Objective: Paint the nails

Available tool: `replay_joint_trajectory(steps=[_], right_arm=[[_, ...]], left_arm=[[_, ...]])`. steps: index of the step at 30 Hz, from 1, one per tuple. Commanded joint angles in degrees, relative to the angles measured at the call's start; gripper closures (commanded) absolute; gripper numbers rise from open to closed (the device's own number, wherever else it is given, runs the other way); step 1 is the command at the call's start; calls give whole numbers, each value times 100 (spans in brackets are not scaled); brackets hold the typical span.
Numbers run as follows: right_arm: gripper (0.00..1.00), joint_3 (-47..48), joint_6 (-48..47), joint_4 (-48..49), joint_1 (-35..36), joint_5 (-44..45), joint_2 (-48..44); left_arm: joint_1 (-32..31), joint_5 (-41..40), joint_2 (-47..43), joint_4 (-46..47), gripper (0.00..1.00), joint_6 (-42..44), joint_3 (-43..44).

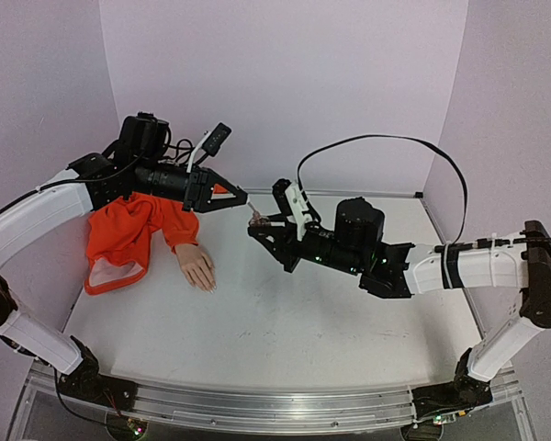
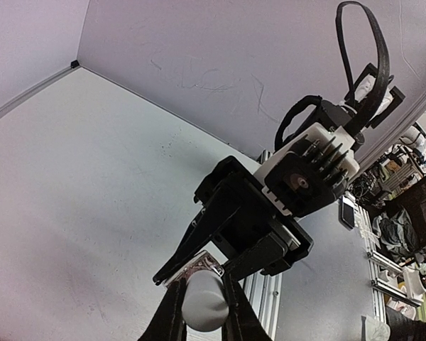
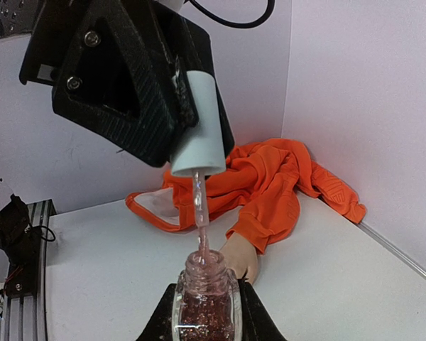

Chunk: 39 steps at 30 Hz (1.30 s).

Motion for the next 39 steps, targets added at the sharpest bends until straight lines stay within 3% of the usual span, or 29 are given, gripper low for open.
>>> replay_joint_trajectory(steps=[1,39], right_arm=[[100,172,-67,494,31,-24,-104],[100,217,-284,556,28,149,-193]], left_arm=[[-44,60,-38,116,100,4,28],[-265,-329,265,-445,100,318,253]])
